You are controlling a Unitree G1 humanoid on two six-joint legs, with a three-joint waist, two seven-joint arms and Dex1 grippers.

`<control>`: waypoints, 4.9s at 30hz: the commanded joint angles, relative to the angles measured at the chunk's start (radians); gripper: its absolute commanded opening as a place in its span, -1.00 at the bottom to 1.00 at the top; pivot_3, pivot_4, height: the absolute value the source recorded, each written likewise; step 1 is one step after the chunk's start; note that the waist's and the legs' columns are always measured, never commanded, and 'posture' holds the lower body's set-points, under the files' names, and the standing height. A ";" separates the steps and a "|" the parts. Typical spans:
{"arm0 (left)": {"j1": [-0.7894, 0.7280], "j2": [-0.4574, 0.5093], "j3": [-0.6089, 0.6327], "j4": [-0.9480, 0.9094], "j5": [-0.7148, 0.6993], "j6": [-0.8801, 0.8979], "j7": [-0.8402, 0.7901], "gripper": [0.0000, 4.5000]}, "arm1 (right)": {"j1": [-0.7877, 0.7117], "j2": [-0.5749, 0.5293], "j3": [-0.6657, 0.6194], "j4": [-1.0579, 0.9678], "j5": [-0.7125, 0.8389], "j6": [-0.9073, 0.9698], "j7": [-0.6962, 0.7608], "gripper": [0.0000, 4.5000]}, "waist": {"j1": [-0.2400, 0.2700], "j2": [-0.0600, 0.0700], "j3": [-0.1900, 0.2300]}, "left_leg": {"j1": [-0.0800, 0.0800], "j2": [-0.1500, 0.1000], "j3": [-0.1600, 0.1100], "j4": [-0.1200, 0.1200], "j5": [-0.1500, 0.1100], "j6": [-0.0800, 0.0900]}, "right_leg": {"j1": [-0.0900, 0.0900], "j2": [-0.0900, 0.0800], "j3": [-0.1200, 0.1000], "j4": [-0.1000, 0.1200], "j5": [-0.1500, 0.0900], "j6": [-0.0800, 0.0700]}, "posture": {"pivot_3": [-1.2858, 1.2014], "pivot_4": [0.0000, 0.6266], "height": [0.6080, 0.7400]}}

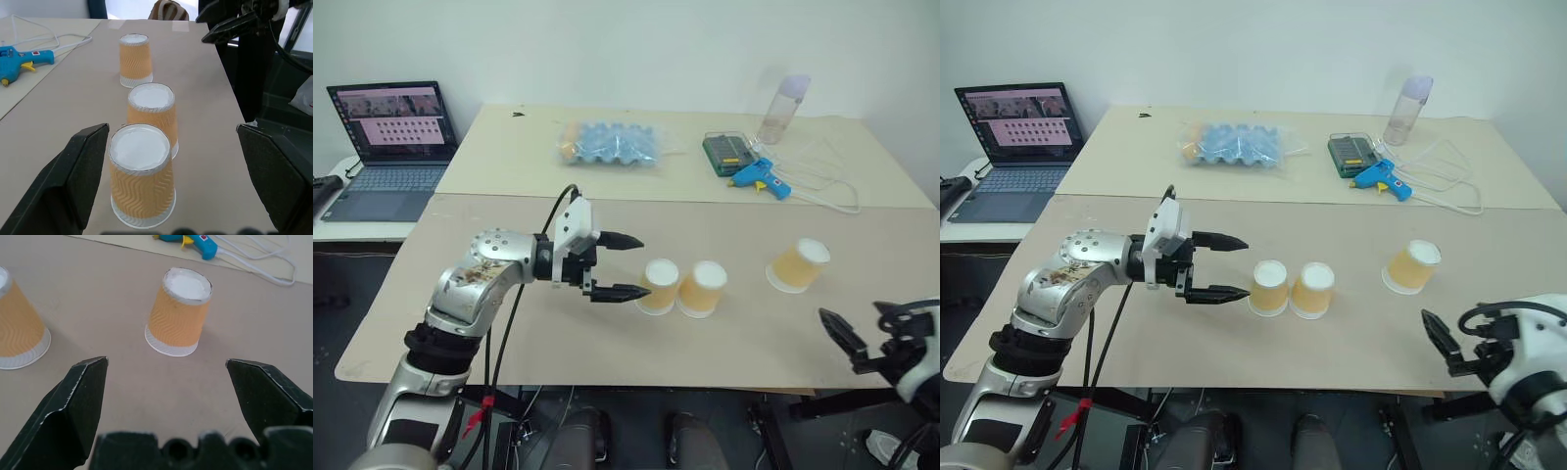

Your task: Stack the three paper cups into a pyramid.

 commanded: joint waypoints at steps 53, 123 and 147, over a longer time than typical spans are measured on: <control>0.017 0.033 0.029 -0.075 -0.020 0.014 0.084 1.00 | -0.643 0.018 0.284 0.736 -0.241 -0.401 -0.090 0.19 | -0.002 0.002 0.001 | 0.000 0.000 0.004 -0.002 0.004 0.006 | 0.000 0.003 0.001 0.002 0.003 -0.007 | 0.03 -0.52 1.00; 0.029 0.029 0.035 -0.097 -0.022 0.035 0.116 1.00 | -0.980 -0.314 0.652 0.457 0.034 -0.179 0.627 0.99 | 0.002 0.008 0.008 | -0.001 0.001 0.005 0.000 -0.001 0.003 | -0.001 0.001 0.000 0.001 0.007 -0.001 | 0.03 -0.52 1.00; 0.057 0.038 0.119 -0.133 -0.077 0.102 0.170 1.00 | -1.127 -0.456 0.141 0.452 0.506 0.064 0.486 0.99 | 0.004 0.008 0.008 | -0.002 0.002 0.005 -0.001 -0.002 0.002 | -0.002 -0.001 0.000 0.001 0.007 -0.001 | 0.03 -0.52 1.00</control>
